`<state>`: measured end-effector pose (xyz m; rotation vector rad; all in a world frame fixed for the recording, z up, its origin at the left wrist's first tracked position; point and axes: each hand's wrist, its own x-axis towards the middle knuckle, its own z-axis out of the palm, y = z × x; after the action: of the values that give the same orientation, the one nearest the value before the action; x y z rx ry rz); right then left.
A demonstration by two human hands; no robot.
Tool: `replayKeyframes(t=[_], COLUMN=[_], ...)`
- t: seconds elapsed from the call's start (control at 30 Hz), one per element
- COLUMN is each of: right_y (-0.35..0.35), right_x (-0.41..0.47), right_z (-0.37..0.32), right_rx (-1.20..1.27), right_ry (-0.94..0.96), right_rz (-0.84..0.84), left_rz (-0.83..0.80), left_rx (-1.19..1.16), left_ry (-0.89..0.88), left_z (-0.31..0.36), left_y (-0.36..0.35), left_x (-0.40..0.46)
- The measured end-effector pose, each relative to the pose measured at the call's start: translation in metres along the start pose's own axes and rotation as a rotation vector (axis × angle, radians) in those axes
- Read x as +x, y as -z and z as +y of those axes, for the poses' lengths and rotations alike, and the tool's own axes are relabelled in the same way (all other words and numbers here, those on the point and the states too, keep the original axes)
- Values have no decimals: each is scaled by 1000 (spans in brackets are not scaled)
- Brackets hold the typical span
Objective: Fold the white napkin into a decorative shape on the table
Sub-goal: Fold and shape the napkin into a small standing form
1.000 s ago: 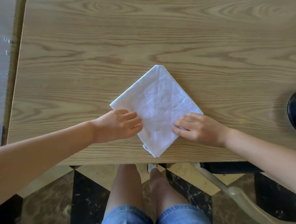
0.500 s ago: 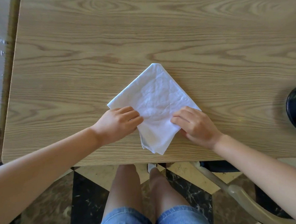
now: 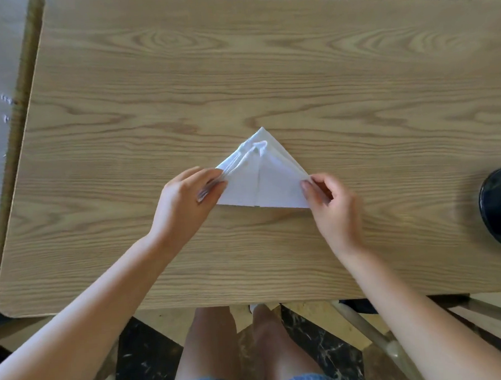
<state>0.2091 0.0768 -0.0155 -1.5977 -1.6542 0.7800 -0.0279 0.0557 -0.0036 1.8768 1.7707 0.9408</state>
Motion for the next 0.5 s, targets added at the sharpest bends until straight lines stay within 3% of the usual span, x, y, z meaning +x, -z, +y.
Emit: replayKeyframes(t=[0.2,0.5], right_y=[-23,-35], right_x=[12,7], right_z=[-2,14], right_rx=[-180,-520], right_ry=[-135,-118], right_rz=[124,179], left_rz=[-72,-20], left_rx=[76,191], left_ry=[90,193], left_z=[-6,-19], left_y=[-19,-33], left_x=[16,17])
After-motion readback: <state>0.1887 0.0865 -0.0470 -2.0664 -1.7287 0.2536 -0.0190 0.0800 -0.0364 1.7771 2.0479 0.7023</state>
